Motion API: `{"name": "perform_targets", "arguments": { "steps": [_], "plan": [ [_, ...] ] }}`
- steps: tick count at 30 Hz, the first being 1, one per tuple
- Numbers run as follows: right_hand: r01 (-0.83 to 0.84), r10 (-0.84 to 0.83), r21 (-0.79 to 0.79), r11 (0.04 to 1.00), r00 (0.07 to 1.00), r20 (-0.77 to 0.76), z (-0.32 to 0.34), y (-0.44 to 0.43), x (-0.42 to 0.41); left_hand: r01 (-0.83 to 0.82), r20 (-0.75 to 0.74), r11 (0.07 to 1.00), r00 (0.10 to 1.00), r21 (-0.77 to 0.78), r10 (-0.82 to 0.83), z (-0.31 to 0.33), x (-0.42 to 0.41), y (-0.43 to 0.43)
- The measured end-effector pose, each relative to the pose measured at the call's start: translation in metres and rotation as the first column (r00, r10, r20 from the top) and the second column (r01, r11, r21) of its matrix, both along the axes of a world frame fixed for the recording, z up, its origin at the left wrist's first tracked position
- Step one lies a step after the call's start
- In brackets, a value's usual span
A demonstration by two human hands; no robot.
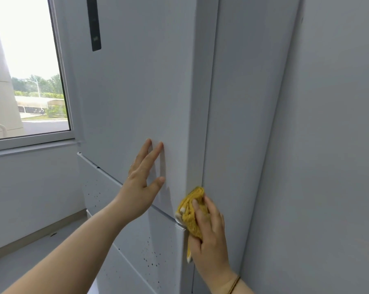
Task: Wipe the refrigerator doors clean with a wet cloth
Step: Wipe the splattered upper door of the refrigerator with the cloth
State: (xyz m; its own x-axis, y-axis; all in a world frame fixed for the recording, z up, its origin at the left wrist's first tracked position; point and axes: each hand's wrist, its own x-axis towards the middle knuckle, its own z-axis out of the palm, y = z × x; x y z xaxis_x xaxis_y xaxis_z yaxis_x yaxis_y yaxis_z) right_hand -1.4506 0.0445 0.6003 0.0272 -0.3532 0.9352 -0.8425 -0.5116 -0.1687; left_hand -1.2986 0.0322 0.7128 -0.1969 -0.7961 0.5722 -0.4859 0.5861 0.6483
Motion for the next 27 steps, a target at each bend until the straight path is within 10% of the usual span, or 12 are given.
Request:
{"name": "perform_targets", "arguments": {
  "steps": [6, 14, 27],
  "plan": [
    [0.014, -0.003, -0.116, 0.993, 0.996, 0.094, 0.057, -0.013, 0.018, 0.017, -0.043, 1.0, 0.999, -0.003, -0.018, -0.002, 0.0, -0.004],
    [0.198, -0.254, -0.224, 0.954, 0.932, -0.258, 0.006, 0.001, 0.003, 0.093, -0.215, 0.992, 0.974, 0.08, -0.073, 0.002, 0.002, 0.0],
    [0.146, -0.193, -0.158, 0.977, 0.916, -0.35, 0.013, 0.006, -0.001, 0.027, -0.216, 0.995, 0.976, 0.096, -0.006, -0.003, 0.005, 0.0]
  ]
}}
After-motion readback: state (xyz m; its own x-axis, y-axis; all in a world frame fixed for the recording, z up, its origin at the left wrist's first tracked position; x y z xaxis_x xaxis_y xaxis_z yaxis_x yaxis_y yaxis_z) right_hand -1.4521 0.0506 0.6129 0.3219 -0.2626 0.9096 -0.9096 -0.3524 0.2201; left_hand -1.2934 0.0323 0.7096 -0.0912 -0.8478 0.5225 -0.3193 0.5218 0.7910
